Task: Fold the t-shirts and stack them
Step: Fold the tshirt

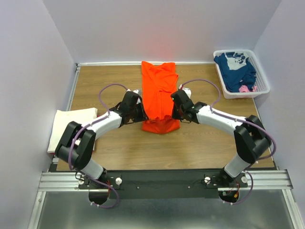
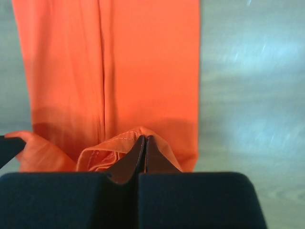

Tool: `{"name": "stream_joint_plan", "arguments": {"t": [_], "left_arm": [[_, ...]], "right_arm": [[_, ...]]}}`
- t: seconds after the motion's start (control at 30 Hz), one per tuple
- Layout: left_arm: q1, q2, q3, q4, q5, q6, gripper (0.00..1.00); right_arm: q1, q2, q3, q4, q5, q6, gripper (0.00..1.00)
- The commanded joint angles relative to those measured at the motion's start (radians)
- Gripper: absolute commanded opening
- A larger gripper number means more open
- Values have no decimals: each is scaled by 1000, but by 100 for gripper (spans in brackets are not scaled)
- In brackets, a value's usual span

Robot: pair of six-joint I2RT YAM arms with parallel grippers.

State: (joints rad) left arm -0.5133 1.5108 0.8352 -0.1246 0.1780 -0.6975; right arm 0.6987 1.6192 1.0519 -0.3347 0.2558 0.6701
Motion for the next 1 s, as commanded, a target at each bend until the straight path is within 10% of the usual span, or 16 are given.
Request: {"name": "stream_joint_plan", "arguments": {"t": [0.0,0.97], "left_arm": [[39,94,109,98,54,43,0],[179,474,541,62,41,6,0]], "right_arm": [[-56,89,123,23,48,-72,2],[-269,456,499,120,-99,-124,0]]}}
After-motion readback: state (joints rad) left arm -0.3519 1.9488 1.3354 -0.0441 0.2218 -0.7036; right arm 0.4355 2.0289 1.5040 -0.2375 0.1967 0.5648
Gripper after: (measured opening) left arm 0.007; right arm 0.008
